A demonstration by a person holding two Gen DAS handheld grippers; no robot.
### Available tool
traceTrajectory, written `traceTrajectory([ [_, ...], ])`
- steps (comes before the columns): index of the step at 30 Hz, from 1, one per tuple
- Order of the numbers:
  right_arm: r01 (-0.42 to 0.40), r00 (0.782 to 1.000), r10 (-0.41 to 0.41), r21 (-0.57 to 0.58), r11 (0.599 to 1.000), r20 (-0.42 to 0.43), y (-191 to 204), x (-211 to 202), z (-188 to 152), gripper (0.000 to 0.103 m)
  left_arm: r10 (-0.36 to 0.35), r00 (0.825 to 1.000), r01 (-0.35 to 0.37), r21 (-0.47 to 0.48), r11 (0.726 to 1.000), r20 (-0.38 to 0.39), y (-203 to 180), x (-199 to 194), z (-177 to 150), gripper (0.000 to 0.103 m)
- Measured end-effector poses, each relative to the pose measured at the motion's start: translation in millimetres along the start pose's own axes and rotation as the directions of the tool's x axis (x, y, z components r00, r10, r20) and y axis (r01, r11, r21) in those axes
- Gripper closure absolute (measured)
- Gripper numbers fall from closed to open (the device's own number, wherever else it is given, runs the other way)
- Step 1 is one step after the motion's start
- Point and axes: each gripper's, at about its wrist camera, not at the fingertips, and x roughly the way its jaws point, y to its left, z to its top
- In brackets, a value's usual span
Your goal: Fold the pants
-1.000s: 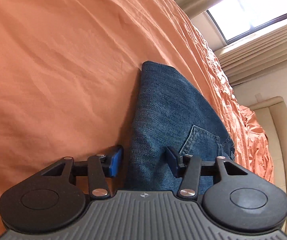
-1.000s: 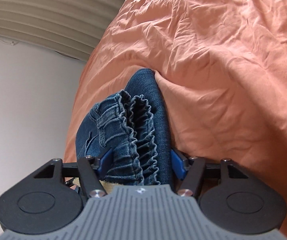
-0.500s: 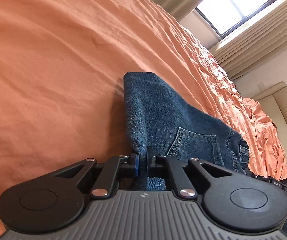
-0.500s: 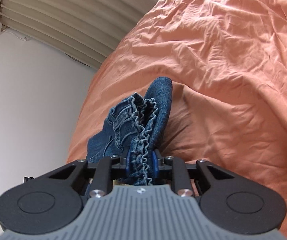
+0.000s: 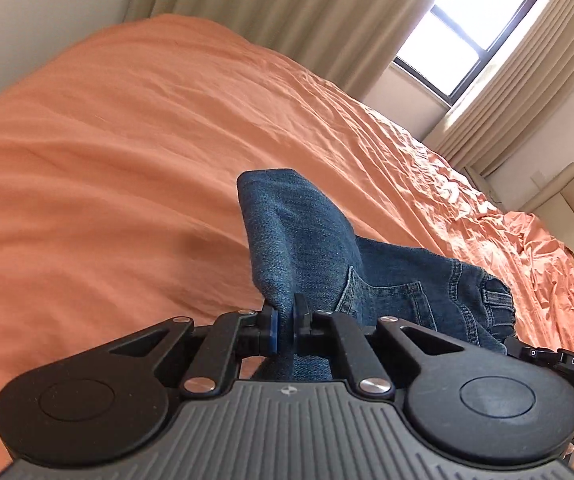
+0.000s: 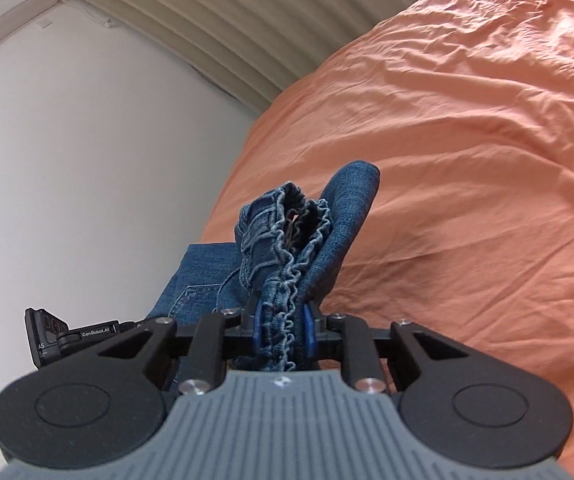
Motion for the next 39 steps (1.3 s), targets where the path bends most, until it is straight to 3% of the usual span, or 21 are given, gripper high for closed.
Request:
traceTrajectory([
  [7,-0.027,0.998,0.026,-0.009,1.0,-0.058,40.5,95.5,-26.0,0.087,0.105,0.994,-0.104,-0.026,0.994,0.035,73.1,-25.7,25.4,0.097],
  [13,0.03,0.99,-0.034,-0.031,0.999,-0.138,33.2,158.0,-49.1,0.087,0.118,0.993,-0.117,-0.094,0.989,0.005,134.9,7.7,17.0,0.097],
  [15,0.07,0.986,-0.074,-0.032,0.997,-0.149,21.6,168.2,-55.1,0.087,0.118,0.993,-0.118,-0.11,0.987,-0.006,151.2,22.2,9.2,0.097],
  [19,0.079,0.982,-0.072,0.034,0.996,-0.173,-6.4,177.9,-59.3,0.088,0.078,0.997,-0.077,-0.162,0.984,-0.001,180.5,42.8,0.1,0.096],
  [24,0.114,0.98,-0.104,0.048,0.992,-0.167,-11.6,188.1,-69.3,0.087,0.046,0.999,-0.047,-0.184,0.982,-0.009,193.9,56.1,-5.6,0.094],
  [27,0.147,0.976,-0.137,0.045,0.988,-0.17,-6.9,192.9,-62.3,0.08,0.055,0.998,-0.057,-0.197,0.979,-0.02,192.2,54.7,-4.5,0.086],
  [29,0.18,0.971,-0.179,-0.008,0.984,-0.157,5.7,189.3,-59.3,0.07,0.085,0.996,-0.086,-0.195,0.977,-0.011,188.5,44.9,-2.2,0.083],
  [31,0.227,0.965,-0.241,-0.127,0.966,-0.105,28.1,179.3,-59.3,0.066,0.122,0.992,-0.118,-0.16,0.98,0.018,179.8,27.0,-3.2,0.082],
  [35,0.319,0.945,-0.325,-0.356,0.878,0.045,79.2,151.6,-77.1,0.066,0.157,0.985,-0.155,-0.028,0.988,0.075,157.2,-11.0,-15.6,0.082],
  [39,0.326,0.941,-0.331,-0.467,0.822,0.074,109.6,146.4,-100.0,0.067,0.153,0.984,-0.16,0.063,0.985,0.094,132.7,-30.5,-39.5,0.082],
])
